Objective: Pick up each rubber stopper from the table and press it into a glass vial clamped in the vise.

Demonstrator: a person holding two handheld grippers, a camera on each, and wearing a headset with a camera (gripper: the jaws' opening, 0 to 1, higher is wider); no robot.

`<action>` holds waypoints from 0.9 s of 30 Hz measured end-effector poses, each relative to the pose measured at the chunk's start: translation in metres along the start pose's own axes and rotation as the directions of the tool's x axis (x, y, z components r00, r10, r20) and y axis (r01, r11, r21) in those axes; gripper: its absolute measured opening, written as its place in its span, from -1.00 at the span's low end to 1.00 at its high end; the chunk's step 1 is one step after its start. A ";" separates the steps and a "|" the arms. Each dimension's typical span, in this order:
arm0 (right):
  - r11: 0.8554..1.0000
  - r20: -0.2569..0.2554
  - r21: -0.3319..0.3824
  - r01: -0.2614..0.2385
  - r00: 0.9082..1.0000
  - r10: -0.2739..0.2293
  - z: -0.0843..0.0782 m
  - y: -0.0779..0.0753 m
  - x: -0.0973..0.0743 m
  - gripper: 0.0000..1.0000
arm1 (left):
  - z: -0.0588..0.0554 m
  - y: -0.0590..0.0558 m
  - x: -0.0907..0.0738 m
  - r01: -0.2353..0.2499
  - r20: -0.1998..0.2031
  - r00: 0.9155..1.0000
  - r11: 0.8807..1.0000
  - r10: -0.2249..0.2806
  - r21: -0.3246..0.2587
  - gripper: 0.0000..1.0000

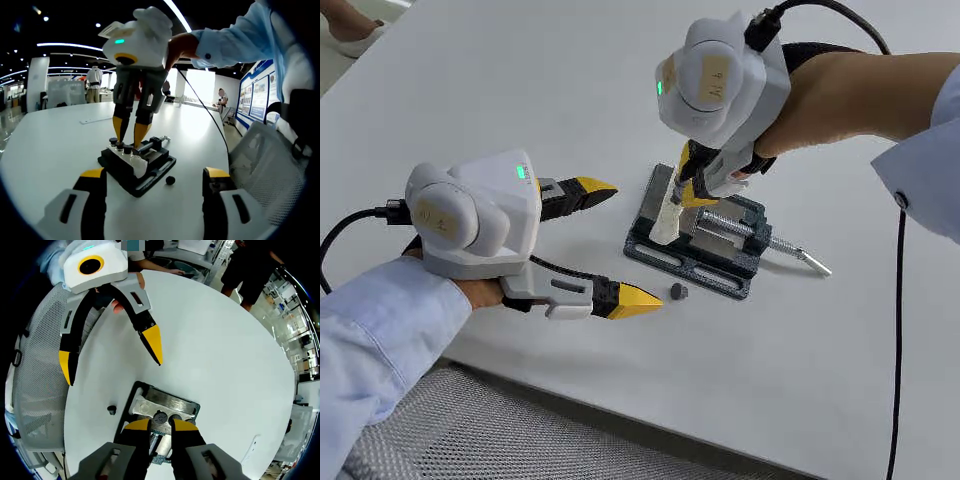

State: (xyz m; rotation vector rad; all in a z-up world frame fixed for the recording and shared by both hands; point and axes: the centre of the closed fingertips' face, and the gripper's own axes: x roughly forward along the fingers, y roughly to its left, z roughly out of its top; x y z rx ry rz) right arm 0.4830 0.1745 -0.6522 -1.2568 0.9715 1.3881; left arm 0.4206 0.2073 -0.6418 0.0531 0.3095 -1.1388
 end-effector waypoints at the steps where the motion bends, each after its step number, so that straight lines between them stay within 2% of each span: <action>1: 1.000 0.011 0.008 -0.003 1.000 0.003 0.000 0.000 -0.001 -0.76 | 0.000 0.000 0.000 0.001 0.000 1.000 1.000 -0.001 0.000 0.51; 4: 0.999 0.064 0.039 -0.004 0.998 0.002 0.004 -0.001 -0.004 -0.84 | 0.000 0.000 0.000 0.000 0.000 1.000 1.000 0.000 0.000 0.51; 7: 0.998 0.092 0.055 0.006 0.996 -0.011 0.004 -0.003 -0.006 -0.95 | 0.001 0.001 -0.001 -0.005 0.003 1.000 1.000 0.005 0.001 0.52; 19: 0.998 0.120 0.070 -0.003 0.993 -0.006 0.003 0.001 0.002 -1.00 | 0.000 0.003 -0.003 -0.010 -0.009 1.000 1.000 0.010 0.003 0.52; 27: 0.998 0.117 0.059 0.004 0.993 -0.011 0.002 0.000 0.006 -1.00 | 0.000 0.002 -0.002 -0.007 -0.010 1.000 1.000 0.007 0.001 0.51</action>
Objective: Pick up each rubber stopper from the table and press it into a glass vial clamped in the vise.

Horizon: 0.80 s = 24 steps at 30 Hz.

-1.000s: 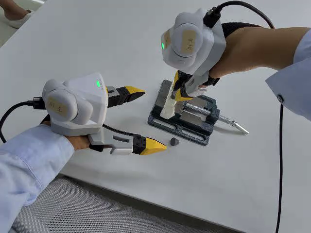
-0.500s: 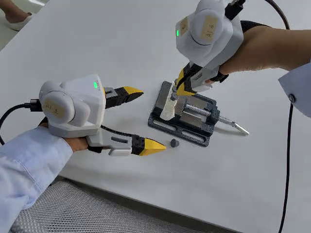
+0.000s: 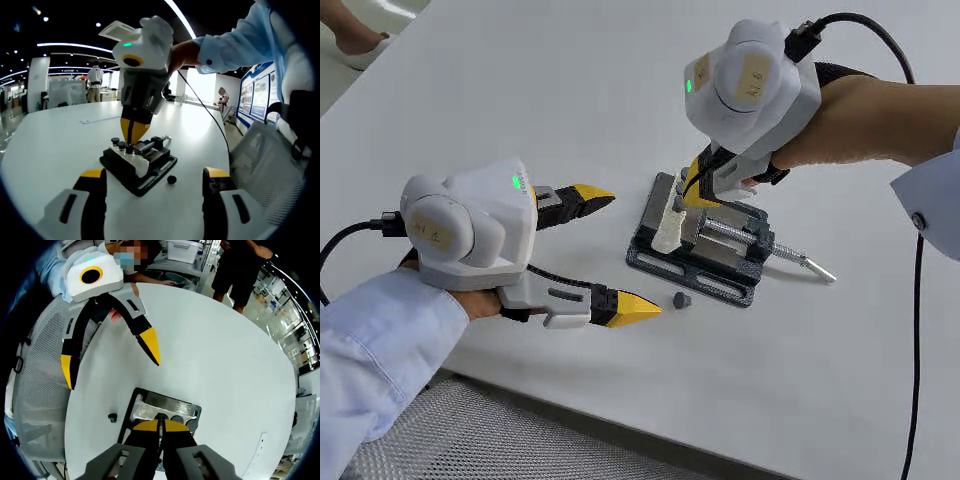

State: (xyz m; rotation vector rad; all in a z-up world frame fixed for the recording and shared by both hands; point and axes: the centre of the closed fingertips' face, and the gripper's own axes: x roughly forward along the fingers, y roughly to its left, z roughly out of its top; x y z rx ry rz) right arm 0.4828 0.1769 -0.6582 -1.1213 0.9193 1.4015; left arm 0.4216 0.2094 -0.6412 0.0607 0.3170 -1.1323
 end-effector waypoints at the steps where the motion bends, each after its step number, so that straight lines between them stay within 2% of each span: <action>1: 1.000 0.000 -0.003 0.001 1.000 -0.001 0.000 0.000 0.000 -1.00 | 0.000 0.000 0.000 0.000 0.000 1.000 1.000 0.000 0.000 0.51; 24: 1.000 -0.060 -0.018 0.002 0.998 -0.003 0.003 0.002 0.001 -1.00 | 0.000 0.001 0.000 -0.005 0.005 1.000 1.000 0.005 -0.003 0.51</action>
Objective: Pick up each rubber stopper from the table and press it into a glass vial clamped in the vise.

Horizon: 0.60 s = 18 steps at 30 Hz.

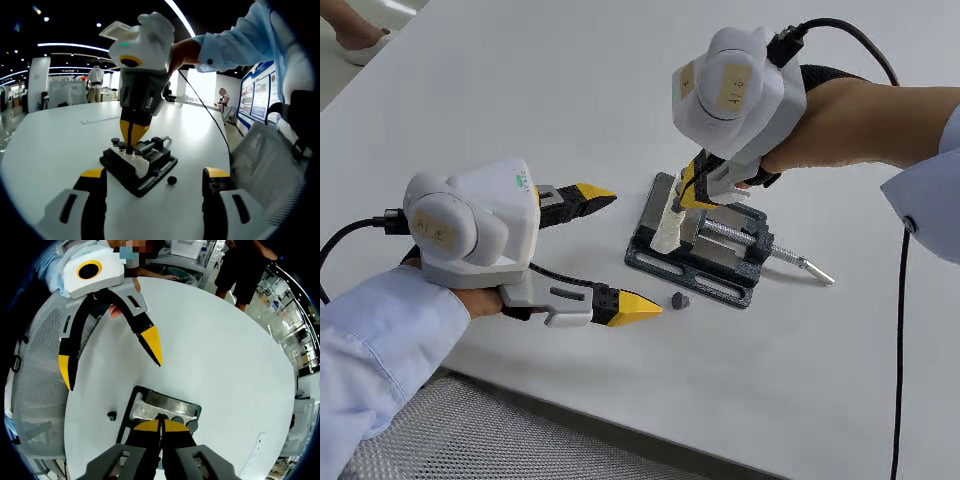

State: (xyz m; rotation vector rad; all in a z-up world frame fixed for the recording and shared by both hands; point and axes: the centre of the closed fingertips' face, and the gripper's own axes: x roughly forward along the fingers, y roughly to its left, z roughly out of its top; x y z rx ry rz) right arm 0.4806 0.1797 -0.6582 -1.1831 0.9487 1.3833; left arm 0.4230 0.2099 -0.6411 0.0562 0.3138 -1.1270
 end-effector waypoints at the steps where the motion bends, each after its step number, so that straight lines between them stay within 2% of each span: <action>1: 1.000 -0.003 -0.001 -0.001 1.000 0.001 0.000 0.000 0.000 -1.00 | 0.000 0.000 0.000 0.001 0.000 1.000 1.000 -0.001 -0.001 0.51; 18: 0.999 -0.065 -0.043 -0.007 0.998 0.004 0.001 0.002 0.000 -1.00 | 0.001 0.000 0.002 -0.002 0.008 1.000 1.000 0.002 -0.003 0.50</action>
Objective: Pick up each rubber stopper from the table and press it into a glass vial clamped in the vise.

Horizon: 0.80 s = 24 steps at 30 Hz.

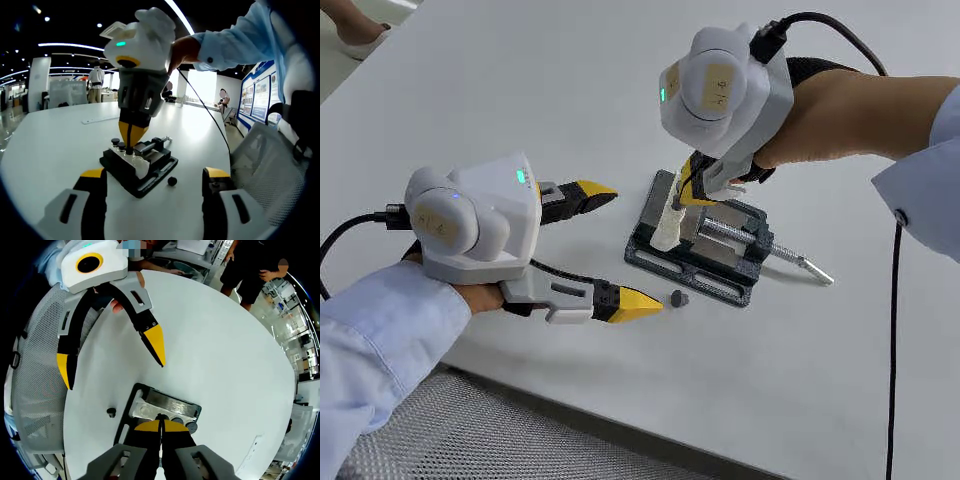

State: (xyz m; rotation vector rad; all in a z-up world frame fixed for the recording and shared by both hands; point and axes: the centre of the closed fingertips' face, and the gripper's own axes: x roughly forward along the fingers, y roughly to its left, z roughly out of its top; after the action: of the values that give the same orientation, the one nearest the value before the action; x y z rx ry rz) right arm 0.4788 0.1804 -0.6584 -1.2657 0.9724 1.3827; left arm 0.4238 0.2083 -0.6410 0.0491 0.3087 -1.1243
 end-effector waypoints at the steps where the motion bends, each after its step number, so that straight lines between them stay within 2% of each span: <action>1: 1.000 -0.003 -0.001 -0.001 1.000 0.001 0.000 0.000 0.000 -1.00 | 0.000 0.000 0.000 -0.001 0.000 1.000 1.000 0.001 0.000 0.50; 5: 1.000 -0.009 -0.006 -0.006 1.000 0.006 0.000 0.000 0.001 -1.00 | 0.000 0.001 0.000 -0.004 0.003 1.000 1.000 0.004 -0.002 0.50; 6: 1.000 0.010 0.007 -0.022 1.000 0.022 0.005 0.003 0.004 -1.00 | 0.000 0.001 0.000 -0.004 0.002 1.000 1.000 0.004 -0.002 0.50; 8: 1.000 -0.022 -0.006 -0.013 1.000 0.012 0.004 -0.002 0.007 -1.00 | 0.000 0.001 0.000 -0.005 0.001 1.000 1.000 0.005 0.000 0.50; 9: 0.998 -0.029 0.066 -0.017 0.999 0.019 0.002 -0.001 0.007 -1.00 | 0.000 0.001 -0.001 -0.007 -0.002 1.000 1.000 0.007 0.000 0.50; 12: 0.999 -0.010 0.027 -0.023 1.000 0.023 0.001 -0.002 0.006 -1.00 | 0.002 0.001 -0.005 -0.015 0.005 1.000 1.000 0.015 -0.005 0.50; 15: 0.998 -0.003 0.060 -0.023 1.000 0.023 0.001 -0.002 0.006 -1.00 | -0.001 0.003 -0.006 -0.023 -0.002 1.000 1.000 0.023 -0.008 0.50; 19: 0.999 -0.032 0.051 -0.005 0.999 0.007 0.000 0.000 0.006 -1.00 | 0.000 0.001 -0.004 -0.019 0.001 1.000 1.000 0.019 -0.006 0.50; 24: 0.997 -0.032 0.075 -0.001 0.999 0.004 -0.003 -0.001 0.006 -1.00 | 0.003 0.001 -0.003 -0.018 0.007 1.000 1.000 0.018 -0.004 0.50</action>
State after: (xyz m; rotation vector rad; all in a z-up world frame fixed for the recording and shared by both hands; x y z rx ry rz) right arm 0.4807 0.1788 -0.6646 -1.2350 1.0390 1.3194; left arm 0.4242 0.2109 -0.6376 0.0443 0.3041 -1.1060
